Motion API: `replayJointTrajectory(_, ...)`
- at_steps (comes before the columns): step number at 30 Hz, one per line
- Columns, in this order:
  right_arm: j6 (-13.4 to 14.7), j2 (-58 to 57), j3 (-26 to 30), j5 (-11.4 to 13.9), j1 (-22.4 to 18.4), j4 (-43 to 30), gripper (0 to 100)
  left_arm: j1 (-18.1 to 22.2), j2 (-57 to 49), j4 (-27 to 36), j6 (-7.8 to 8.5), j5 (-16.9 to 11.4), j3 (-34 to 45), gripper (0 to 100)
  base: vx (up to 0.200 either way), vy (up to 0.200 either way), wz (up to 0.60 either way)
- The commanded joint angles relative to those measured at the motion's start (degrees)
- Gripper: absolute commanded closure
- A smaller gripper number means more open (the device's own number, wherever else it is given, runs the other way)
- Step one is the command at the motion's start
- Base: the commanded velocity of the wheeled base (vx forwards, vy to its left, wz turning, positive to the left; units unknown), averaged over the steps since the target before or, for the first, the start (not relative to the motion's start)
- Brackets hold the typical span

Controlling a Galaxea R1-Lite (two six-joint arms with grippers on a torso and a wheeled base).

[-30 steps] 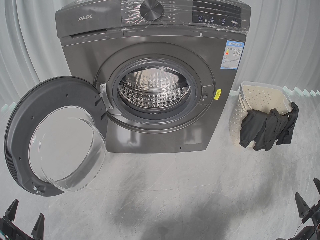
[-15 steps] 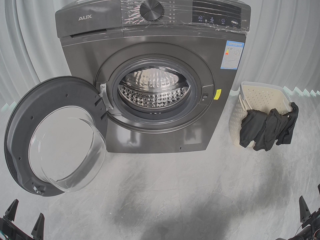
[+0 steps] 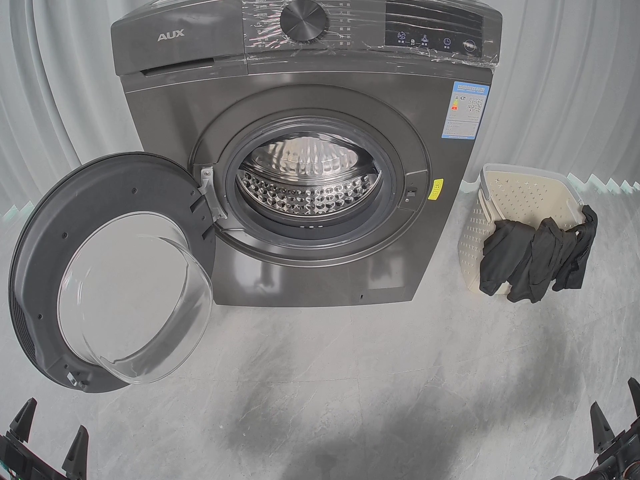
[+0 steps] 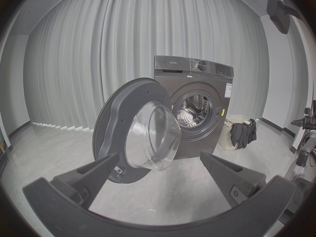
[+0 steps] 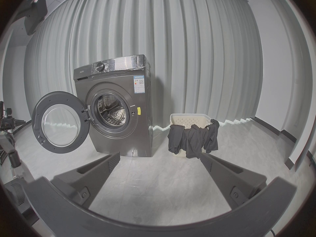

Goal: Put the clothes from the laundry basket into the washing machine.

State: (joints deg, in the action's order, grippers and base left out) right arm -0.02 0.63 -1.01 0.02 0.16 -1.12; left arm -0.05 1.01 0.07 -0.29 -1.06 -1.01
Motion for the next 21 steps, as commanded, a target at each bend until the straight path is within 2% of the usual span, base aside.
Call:
replayJointTrajectory(1, 0.02, -0.63, 0.66, -0.02, 0.02, 0.07, 0, 0.05, -0.92, 0.01, -0.06, 0.01, 0.92, 0, 0.000, -0.200, 0.00)
replayJointTrajectory(21, 0.02, -0.63, 0.66, -0.02, 0.02, 0.07, 0, -0.04, -0.92, 0.01, 0.12, 0.18, 0.92, 0, 0.000, -0.200, 0.00)
